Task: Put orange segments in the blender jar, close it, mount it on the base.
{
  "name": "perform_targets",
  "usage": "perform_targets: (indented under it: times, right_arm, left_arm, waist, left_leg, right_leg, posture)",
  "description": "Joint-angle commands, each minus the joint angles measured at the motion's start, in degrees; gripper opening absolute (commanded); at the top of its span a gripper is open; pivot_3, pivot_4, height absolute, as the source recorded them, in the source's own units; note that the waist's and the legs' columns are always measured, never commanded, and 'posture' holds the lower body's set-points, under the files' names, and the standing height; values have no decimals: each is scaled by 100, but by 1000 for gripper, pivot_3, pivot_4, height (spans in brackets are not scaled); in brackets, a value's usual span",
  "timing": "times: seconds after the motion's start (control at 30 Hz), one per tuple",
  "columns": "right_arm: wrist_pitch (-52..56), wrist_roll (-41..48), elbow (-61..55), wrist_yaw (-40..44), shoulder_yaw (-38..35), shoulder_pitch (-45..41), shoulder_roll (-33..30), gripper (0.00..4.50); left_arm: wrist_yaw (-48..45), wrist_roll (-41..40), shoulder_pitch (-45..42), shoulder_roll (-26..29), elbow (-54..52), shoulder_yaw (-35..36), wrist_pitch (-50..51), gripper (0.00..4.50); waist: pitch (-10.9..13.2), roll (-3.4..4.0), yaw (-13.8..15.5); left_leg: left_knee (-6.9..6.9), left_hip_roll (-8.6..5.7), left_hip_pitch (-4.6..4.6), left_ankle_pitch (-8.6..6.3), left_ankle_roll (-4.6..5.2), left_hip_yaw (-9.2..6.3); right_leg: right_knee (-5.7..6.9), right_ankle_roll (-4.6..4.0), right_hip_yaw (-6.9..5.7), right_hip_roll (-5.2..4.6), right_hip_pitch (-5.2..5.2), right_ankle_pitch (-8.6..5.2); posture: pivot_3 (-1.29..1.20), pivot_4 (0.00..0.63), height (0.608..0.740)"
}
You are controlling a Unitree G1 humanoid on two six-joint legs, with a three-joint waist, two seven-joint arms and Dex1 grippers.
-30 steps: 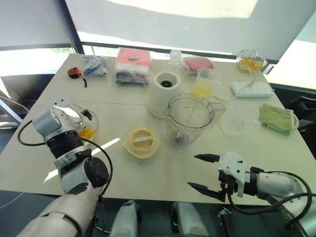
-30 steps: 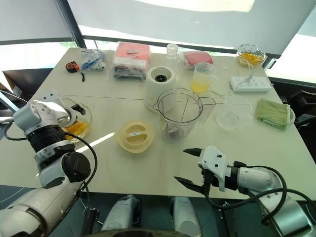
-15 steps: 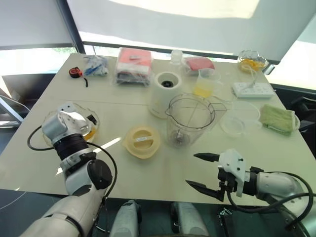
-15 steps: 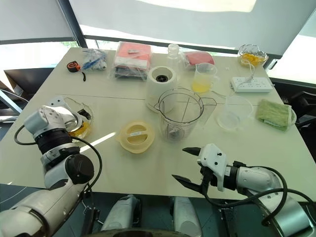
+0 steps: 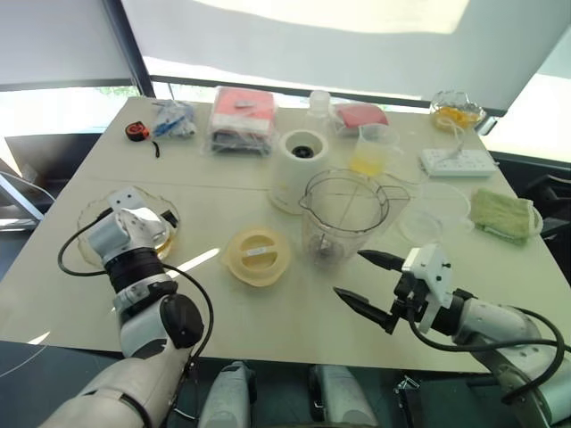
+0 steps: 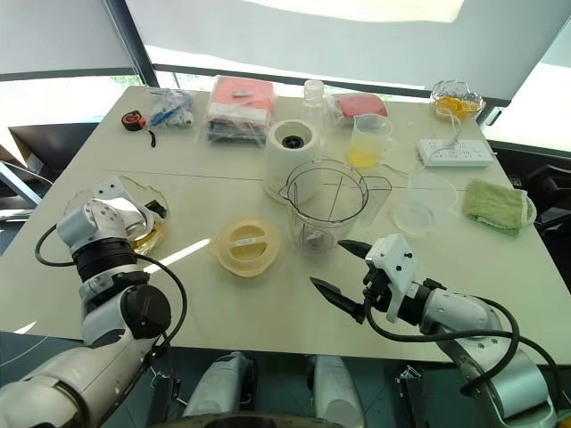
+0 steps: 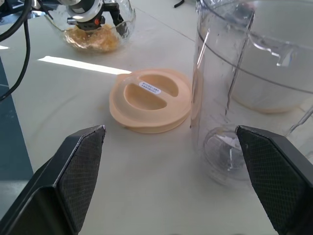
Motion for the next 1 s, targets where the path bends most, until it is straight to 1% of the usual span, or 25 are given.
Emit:
perform_targets:
  times: [0.03, 0.13, 0.23, 0.37, 0.6, 0.77, 0.9, 1.0]
  right_arm:
    - [-22, 31, -262, -17, -76, -4, -68, 4500]
    - [16, 45, -295, -53, -74, -40, -72, 4500]
    - [41, 57, -307, -58, -85, -68, -82, 4500]
    - [83, 57, -300, -99, -38, -161, -74, 4500]
    - [54, -15, -243, -77, 34, -210, -80, 4500]
    - [-33, -77, -143, -18, 16, -200, -95, 4500]
    - [-105, -134, -57, 35, 59, -199, -101, 4500]
    - [-144, -174, 8, 78, 100, -223, -83, 4500]
  left_arm:
    - [35, -113, 34, 70, 140, -58, -142, 4491]
    - [81, -148, 38, 65, 207, -32, -165, 3635]
    - [105, -170, 56, 87, 241, -46, -195, 2200]
    - [126, -235, 55, 134, 269, -70, -234, 137]
    - [209, -226, 35, 231, -158, -197, -31, 137]
    - [404, -206, -234, 179, -1139, -49, 687, 137]
    - [528, -36, -471, 144, -2125, -128, 1299, 137]
    - [512, 43, -483, 73, -2300, -58, 1434, 137]
  waist:
    - [0, 1, -3]
    - [0, 1, -3]
    - [0, 1, -3]
    - [0, 1, -2]
    - [0, -1, -6]
    - [2, -4, -10]
    - [2, -4, -6]
    - [1, -1, -7]
  left_leg:
    - [0, 0, 1, 0, 0, 0]
    - [0, 0, 1, 0, 0, 0]
    - [0, 0, 1, 0, 0, 0]
    - [0, 0, 1, 0, 0, 0]
    - [0, 0, 0, 0, 0, 0]
    - [0, 0, -3, 0, 0, 0]
    - [0, 0, -3, 0, 0, -1]
    - [0, 0, -3, 0, 0, 0]
  right_leg:
    - [1, 0, 0, 0, 0, 0]
    - [2, 0, 0, 1, 0, 0]
    - [1, 0, 0, 1, 0, 0]
    - [1, 1, 0, 1, 0, 0]
    - [0, 1, 0, 1, 0, 0]
    - [-1, 2, 0, 1, -3, 1]
    - [-1, 2, 0, 1, -3, 1]
    - [-2, 3, 1, 1, -3, 1]
  posture:
    - [0, 150, 740]
    - [0, 150, 740]
    - [0, 150, 740]
    - [0, 150, 740]
    - [0, 150, 740]
    - [0, 150, 740]
    - [0, 150, 740]
    - [0, 150, 740]
